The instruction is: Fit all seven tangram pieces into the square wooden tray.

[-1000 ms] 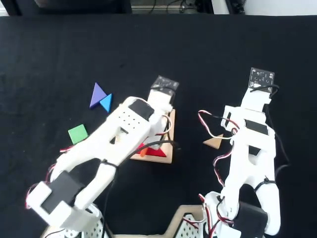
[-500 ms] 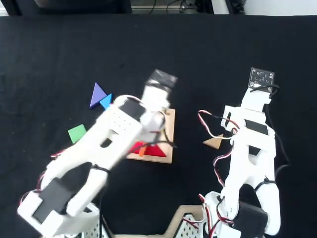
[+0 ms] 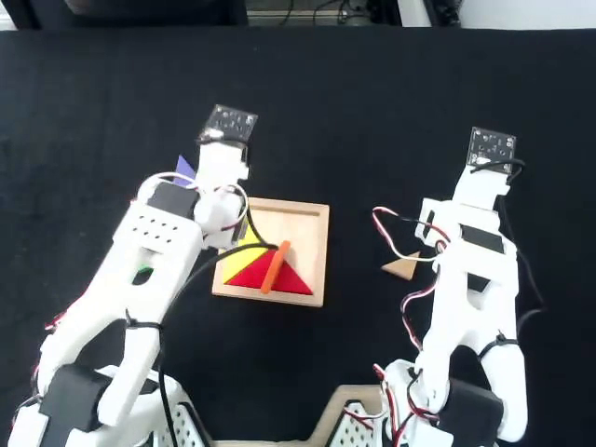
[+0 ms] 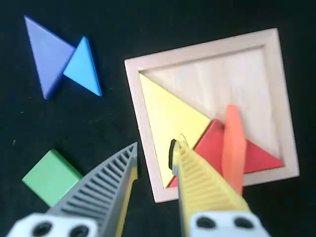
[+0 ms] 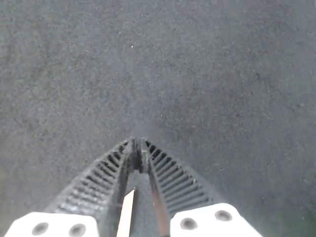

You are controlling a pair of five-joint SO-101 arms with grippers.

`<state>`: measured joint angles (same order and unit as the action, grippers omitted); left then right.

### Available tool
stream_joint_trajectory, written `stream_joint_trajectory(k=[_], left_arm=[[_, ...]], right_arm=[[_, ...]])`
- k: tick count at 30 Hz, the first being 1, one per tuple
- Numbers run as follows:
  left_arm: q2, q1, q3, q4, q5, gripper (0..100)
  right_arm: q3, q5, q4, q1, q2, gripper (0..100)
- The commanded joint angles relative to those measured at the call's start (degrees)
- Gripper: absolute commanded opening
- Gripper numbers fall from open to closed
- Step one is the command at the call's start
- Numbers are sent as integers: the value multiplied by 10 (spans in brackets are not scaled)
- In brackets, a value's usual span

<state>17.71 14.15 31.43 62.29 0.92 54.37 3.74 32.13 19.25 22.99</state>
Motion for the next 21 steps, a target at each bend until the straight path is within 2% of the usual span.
stream_joint_trajectory(k=[1,5,8,21], left_arm=[[11,55,42,-44,4,123],[5,110,52,-43,4,123],[3,126,64,-48,3,124],[4,86,79,-72,8,126]], right_arm=[[-11,6,-11,-8,15,11],[-11,6,-11,-8,15,11],[-11,6,-11,-8,15,11],[-10,6,-11,-8,15,11]])
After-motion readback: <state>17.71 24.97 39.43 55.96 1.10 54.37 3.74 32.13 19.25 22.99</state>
